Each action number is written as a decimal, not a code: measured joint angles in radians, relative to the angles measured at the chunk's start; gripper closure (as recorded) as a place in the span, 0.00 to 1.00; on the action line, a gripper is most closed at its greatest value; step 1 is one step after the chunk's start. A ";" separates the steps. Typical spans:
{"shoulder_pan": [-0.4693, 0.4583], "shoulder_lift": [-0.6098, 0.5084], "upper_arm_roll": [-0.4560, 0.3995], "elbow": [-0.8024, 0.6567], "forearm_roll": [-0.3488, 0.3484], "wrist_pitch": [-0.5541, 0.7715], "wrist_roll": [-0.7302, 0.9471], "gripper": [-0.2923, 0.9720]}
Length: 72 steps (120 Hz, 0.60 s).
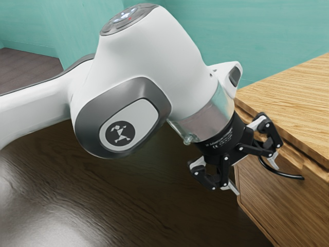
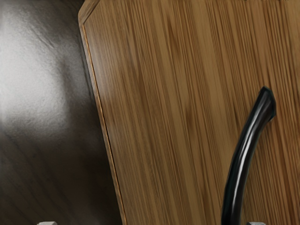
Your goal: Pull the drawer handle with one arm to open the drawer
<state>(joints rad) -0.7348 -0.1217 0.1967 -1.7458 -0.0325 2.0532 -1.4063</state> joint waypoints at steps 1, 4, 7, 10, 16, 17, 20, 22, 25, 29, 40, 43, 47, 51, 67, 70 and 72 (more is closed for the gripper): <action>0.000 0.000 0.000 0.000 0.000 0.000 0.000 0.36; 0.000 0.000 0.000 0.000 0.000 0.000 0.000 0.37; 0.000 0.000 0.000 0.000 0.000 0.000 0.001 0.39; 0.000 -0.004 0.000 -0.006 0.000 0.000 0.001 0.40; 0.000 -0.020 0.000 -0.025 0.002 0.001 0.002 0.42; -0.001 -0.025 0.000 -0.031 0.003 0.002 0.002 0.42; -0.002 -0.042 0.000 -0.051 0.007 0.005 0.002 0.43; -0.003 -0.054 0.000 -0.065 0.010 0.007 0.002 0.43; -0.002 -0.069 0.000 -0.081 0.014 0.011 0.002 0.44; -0.001 -0.086 0.000 -0.099 0.017 0.015 0.002 0.45; 0.002 -0.128 0.000 -0.143 0.024 0.024 0.003 0.46; 0.003 -0.141 0.000 -0.157 0.025 0.026 0.003 0.46; 0.003 -0.157 0.000 -0.174 0.026 0.028 0.003 0.46; 0.002 -0.173 0.000 -0.191 0.029 0.030 0.003 0.47; 0.002 -0.241 0.000 -0.260 0.038 0.036 0.002 0.47; 0.002 -0.253 0.000 -0.271 0.039 0.037 0.002 0.47; 0.002 -0.260 0.000 -0.278 0.040 0.037 0.001 0.47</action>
<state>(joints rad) -0.7326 -0.3821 0.1968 -2.0240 0.0077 2.0903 -1.4050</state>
